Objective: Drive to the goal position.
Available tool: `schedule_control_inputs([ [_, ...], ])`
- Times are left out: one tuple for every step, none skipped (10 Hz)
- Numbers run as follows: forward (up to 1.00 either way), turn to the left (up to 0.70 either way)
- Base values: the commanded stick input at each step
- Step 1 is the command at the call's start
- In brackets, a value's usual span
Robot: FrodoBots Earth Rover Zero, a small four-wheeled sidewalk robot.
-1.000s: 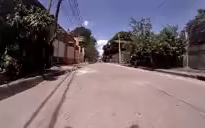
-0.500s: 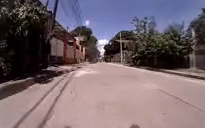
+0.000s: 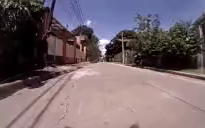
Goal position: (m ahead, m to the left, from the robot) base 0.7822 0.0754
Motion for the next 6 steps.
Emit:
schedule_control_inputs([
  [1.0,0.0],
  [1.0,0.0],
  [1.0,0.0],
  [1.0,0.0],
  [0.68,0.0],
  [0.0,0.0],
])
